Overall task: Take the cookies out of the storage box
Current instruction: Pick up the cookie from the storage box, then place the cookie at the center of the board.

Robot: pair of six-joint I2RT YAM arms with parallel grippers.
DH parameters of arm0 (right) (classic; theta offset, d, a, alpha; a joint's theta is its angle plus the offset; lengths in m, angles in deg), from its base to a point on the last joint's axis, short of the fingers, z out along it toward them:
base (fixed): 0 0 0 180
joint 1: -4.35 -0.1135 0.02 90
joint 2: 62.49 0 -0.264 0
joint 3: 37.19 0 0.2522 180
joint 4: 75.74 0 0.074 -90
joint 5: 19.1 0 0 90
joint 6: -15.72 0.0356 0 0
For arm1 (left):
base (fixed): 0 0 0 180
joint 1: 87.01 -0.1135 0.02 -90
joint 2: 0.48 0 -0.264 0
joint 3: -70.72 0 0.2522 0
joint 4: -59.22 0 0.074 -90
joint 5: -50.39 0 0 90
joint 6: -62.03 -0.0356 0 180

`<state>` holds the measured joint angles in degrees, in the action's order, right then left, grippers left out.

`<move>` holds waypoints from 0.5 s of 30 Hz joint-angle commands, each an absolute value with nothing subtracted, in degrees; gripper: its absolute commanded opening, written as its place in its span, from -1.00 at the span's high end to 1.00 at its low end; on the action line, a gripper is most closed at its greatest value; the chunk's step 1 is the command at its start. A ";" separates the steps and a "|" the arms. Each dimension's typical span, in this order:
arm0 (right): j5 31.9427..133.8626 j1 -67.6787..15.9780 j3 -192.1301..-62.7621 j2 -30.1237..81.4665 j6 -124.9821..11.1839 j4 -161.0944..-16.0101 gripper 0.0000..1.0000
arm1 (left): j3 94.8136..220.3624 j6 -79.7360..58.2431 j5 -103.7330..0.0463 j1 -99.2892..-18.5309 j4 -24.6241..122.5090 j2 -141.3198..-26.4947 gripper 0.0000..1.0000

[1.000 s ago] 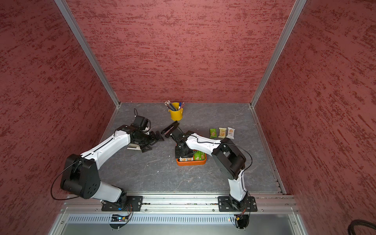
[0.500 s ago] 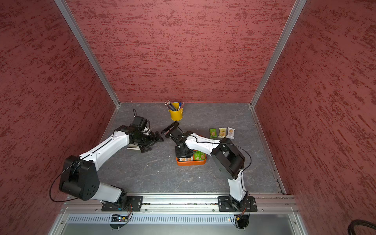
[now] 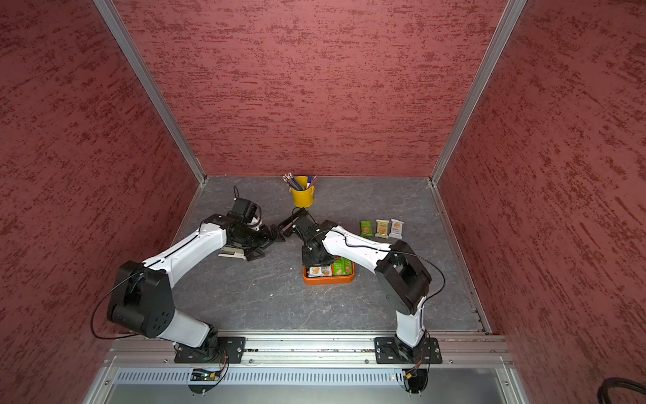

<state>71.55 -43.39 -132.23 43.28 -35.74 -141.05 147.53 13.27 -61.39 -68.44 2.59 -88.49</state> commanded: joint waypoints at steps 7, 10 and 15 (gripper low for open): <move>68.02 -38.59 -131.80 36.71 -41.04 -145.79 0.19 | 153.89 15.88 -60.81 -63.62 6.04 -93.64 -0.99; 68.19 -35.37 -130.28 34.78 -43.48 -146.37 0.19 | 156.01 16.66 -60.36 -62.04 6.25 -95.39 -0.99; 69.56 -27.98 -126.90 31.66 -47.94 -146.37 0.19 | 159.03 17.73 -59.40 -59.58 6.26 -97.69 -0.99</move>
